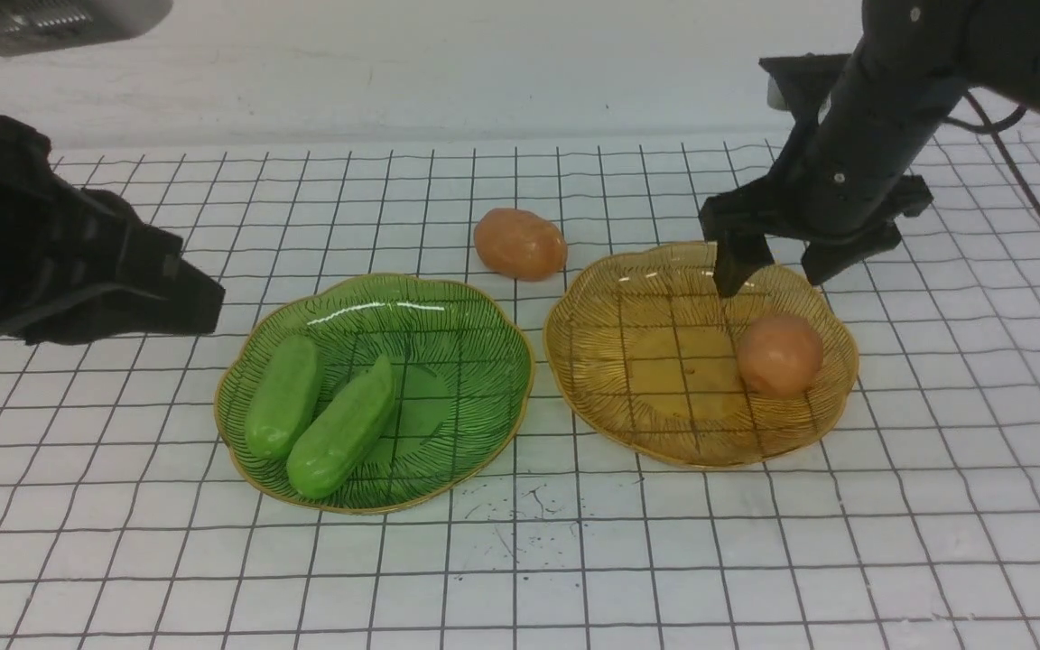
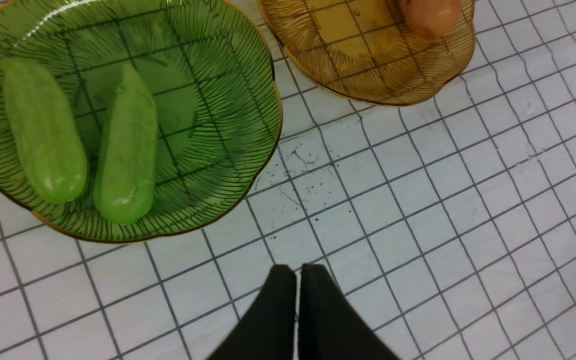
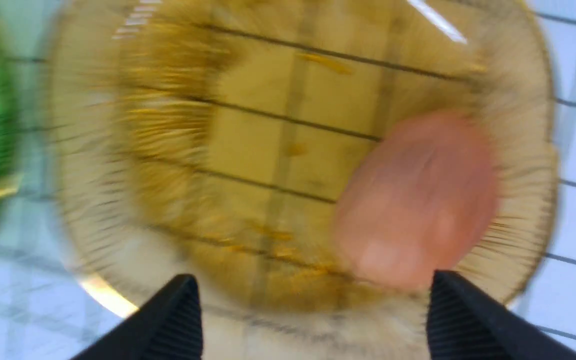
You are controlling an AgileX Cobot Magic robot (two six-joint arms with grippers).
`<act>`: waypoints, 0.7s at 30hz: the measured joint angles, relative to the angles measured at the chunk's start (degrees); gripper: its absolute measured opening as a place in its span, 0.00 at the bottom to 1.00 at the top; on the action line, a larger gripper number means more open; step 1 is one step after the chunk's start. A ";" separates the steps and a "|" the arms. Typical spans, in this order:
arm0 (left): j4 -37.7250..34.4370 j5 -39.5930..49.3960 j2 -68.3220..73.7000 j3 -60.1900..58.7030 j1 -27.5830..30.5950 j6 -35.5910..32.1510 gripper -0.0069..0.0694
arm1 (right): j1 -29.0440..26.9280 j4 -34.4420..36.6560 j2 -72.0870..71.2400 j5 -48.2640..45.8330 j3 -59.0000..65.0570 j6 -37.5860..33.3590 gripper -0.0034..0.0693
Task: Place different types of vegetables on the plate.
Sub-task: 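Put the potato onto the plate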
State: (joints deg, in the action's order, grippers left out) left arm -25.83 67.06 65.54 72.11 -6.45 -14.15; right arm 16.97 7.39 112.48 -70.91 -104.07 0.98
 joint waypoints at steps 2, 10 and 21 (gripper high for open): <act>0.01 0.06 0.95 0.81 0.00 0.12 0.08 | 0.00 2.75 -2.76 -0.16 0.00 -1.54 0.71; 3.50 0.19 10.24 13.50 -0.61 7.34 0.08 | 0.00 7.06 -19.72 -0.78 0.00 -4.72 0.36; 18.09 1.66 34.63 36.64 -13.84 22.93 0.09 | 0.00 7.43 -41.82 -1.92 13.96 -7.38 0.03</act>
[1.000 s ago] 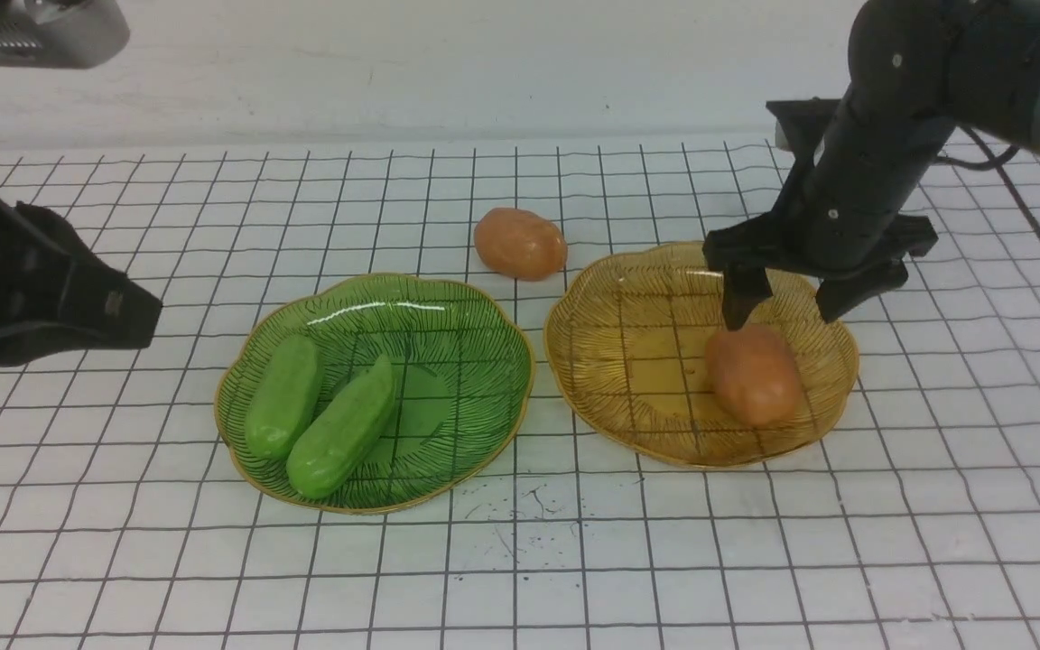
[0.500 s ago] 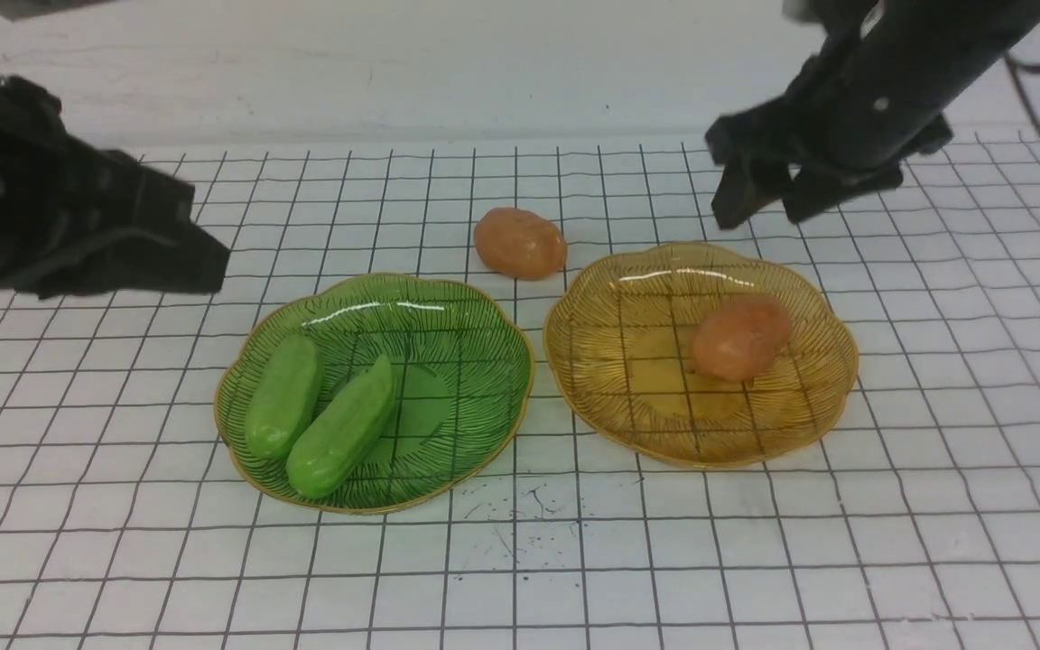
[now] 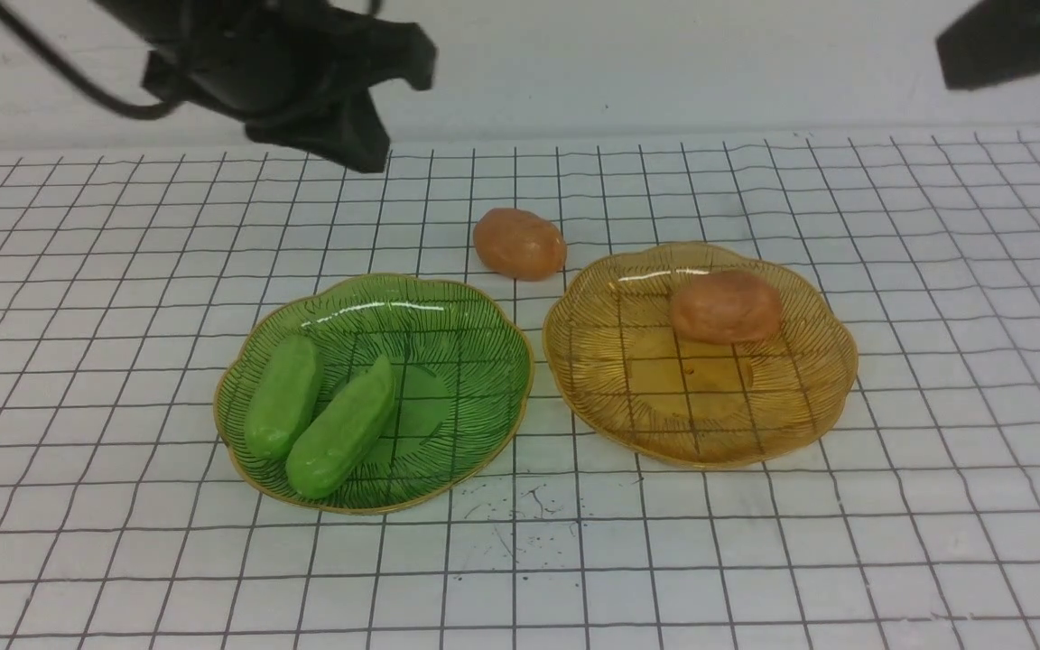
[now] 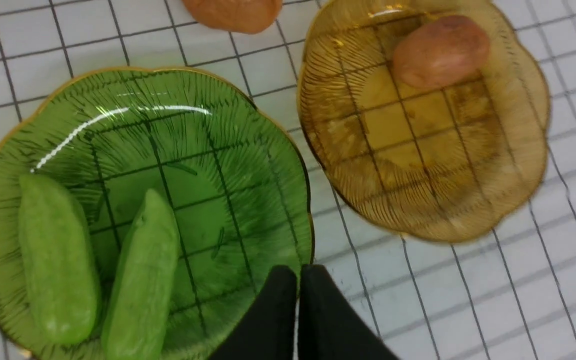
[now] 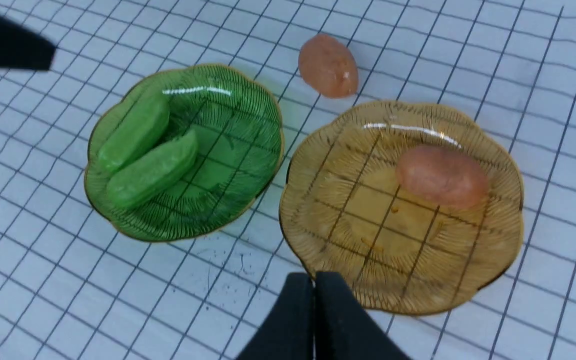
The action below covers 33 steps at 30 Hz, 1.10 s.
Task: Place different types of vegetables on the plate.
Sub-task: 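Put the potato onto the plate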
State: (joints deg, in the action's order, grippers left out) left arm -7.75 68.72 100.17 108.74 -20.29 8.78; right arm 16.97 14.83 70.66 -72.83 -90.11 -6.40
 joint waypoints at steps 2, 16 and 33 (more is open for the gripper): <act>0.73 -0.05 5.31 4.97 -1.01 0.68 0.10 | 0.00 0.00 -2.13 -0.14 3.00 0.00 0.03; 3.48 -13.98 31.42 22.89 -1.68 0.12 0.72 | 0.00 2.19 -6.15 -0.19 8.85 0.00 0.03; 8.54 -32.58 42.86 22.89 -0.51 13.09 0.98 | 0.00 5.54 -6.15 -0.19 8.85 -0.02 0.03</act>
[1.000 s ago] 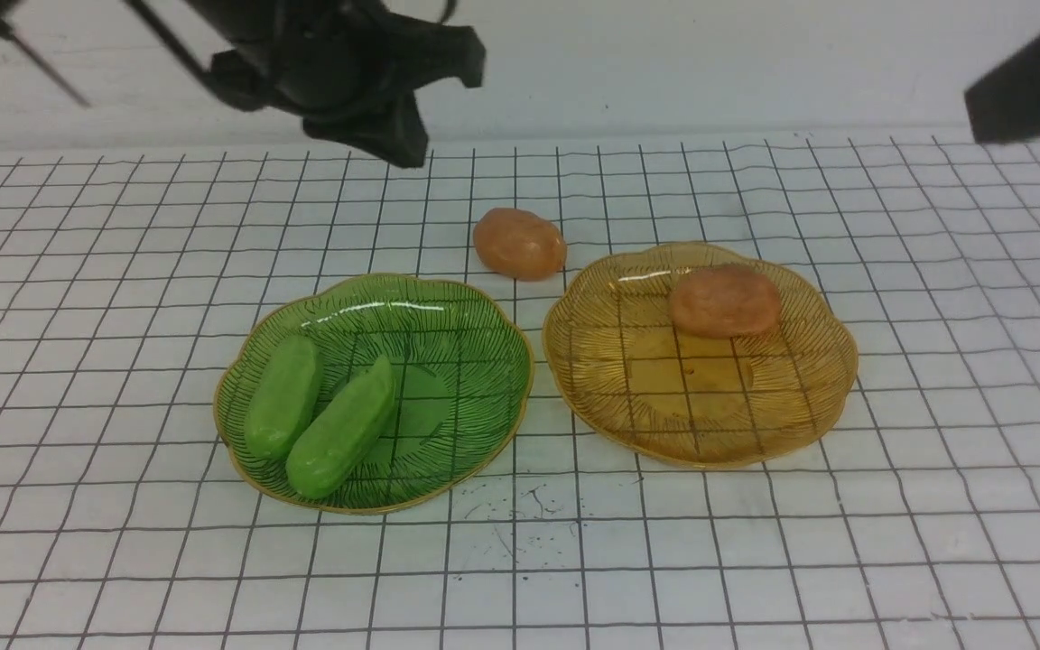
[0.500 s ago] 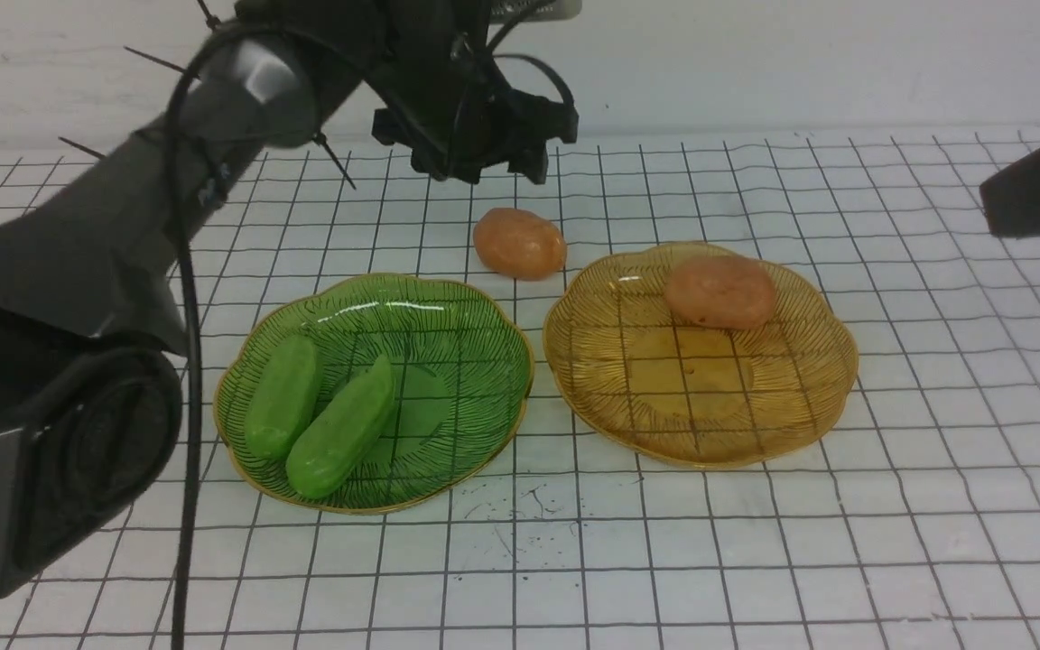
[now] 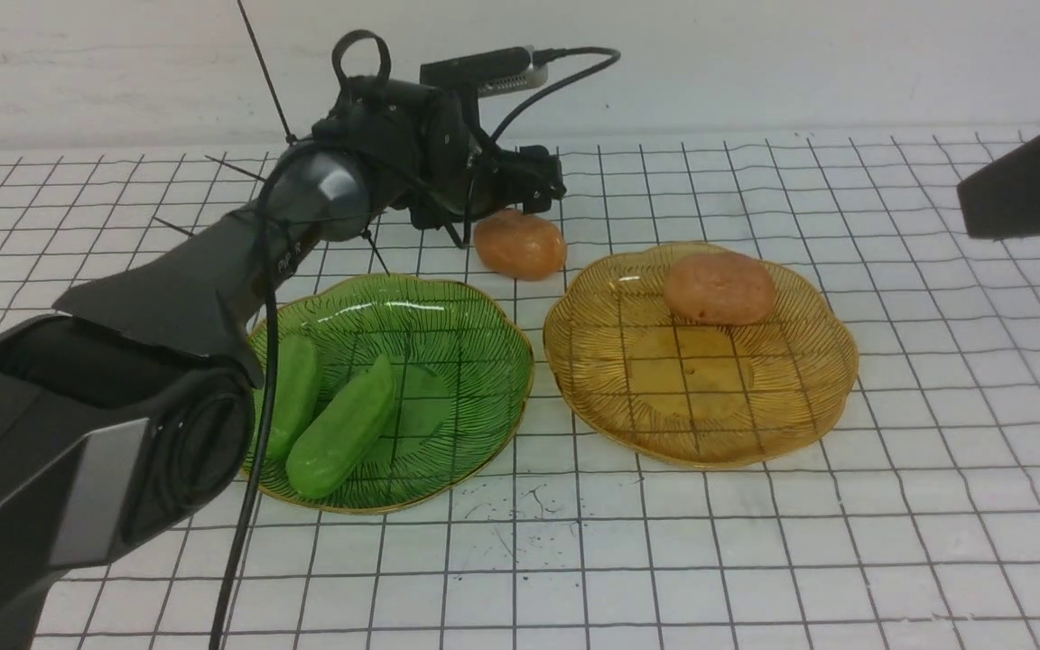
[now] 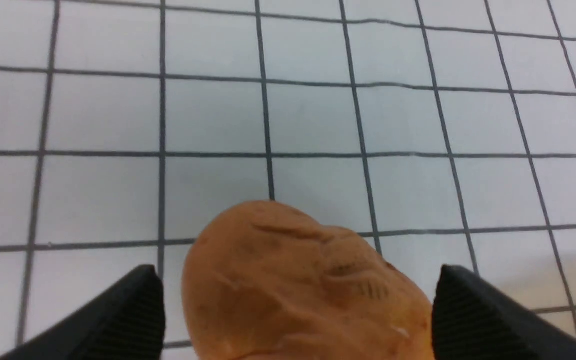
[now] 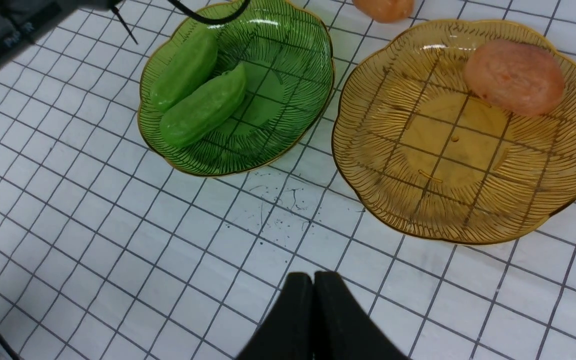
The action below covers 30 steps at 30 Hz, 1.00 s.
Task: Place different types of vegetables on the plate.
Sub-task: 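Put the potato onto the plate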
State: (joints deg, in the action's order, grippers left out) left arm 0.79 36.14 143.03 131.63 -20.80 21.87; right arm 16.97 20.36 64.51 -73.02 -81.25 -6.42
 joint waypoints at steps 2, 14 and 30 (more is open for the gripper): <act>-0.48 -0.47 0.37 0.00 0.00 0.25 0.98 | 0.00 0.06 0.00 0.00 0.00 0.00 0.03; -1.96 -0.39 1.54 0.05 0.39 5.96 0.96 | 0.00 0.16 0.00 0.00 0.00 -0.49 0.03; -5.18 -0.16 2.40 0.60 1.27 6.89 0.83 | 0.00 0.60 -0.15 0.00 0.00 -0.63 0.03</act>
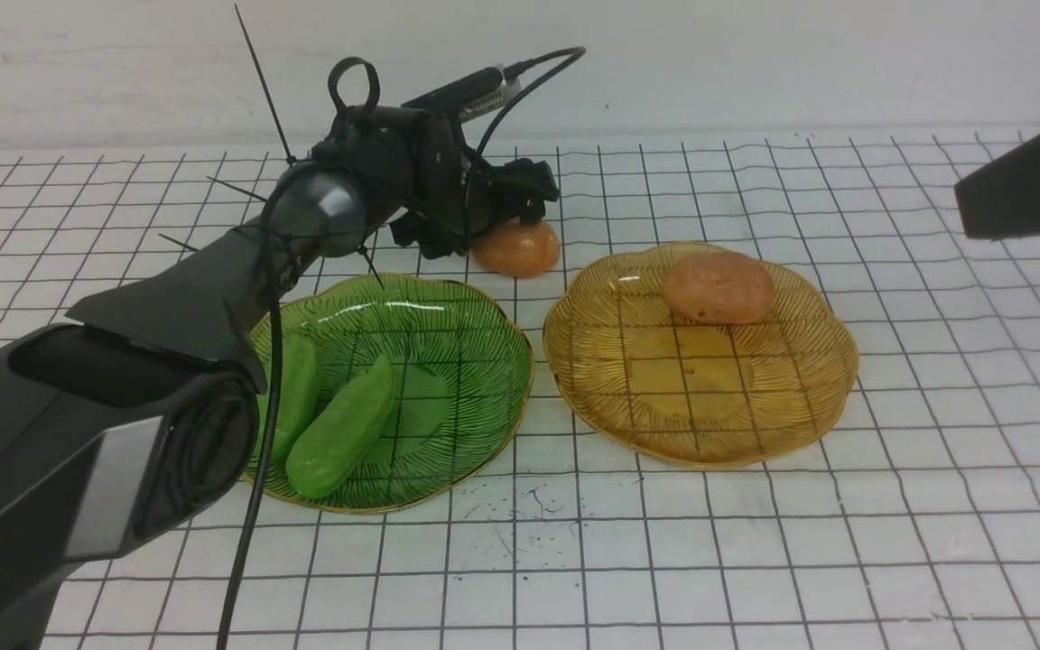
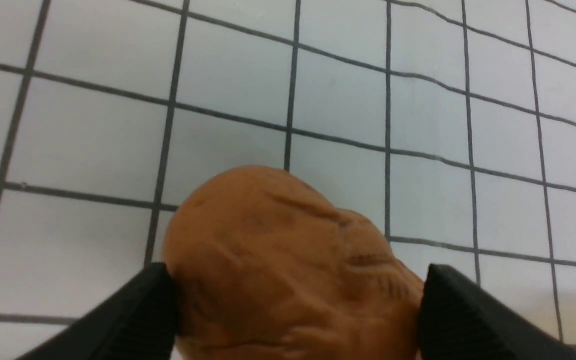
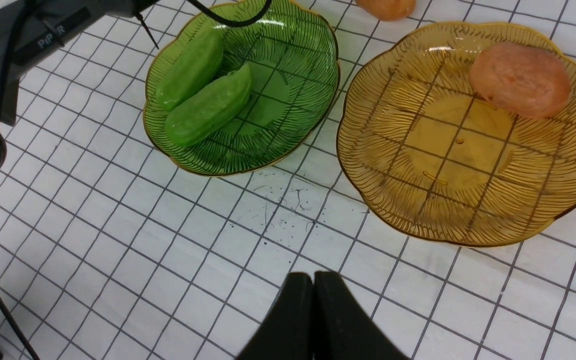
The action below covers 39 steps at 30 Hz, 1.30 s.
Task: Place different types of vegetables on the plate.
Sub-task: 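Put the potato onto the plate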
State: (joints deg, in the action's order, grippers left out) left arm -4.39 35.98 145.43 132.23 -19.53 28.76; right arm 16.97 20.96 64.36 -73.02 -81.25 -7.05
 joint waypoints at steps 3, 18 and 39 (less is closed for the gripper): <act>-0.19 0.00 0.01 0.11 0.00 0.00 0.79 | 0.00 0.00 -0.05 0.00 0.04 0.00 0.03; -0.88 3.20 -2.24 0.67 0.00 -7.94 0.79 | 0.00 0.15 -0.05 0.00 0.04 -0.32 0.03; -19.25 34.74 -13.54 1.53 -4.32 -29.58 0.75 | 0.00 1.87 -0.05 0.00 0.04 -0.44 0.03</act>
State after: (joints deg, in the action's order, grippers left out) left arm -23.63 70.72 131.89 133.76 -23.85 -0.82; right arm 16.97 22.83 64.31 -73.02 -81.21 -7.49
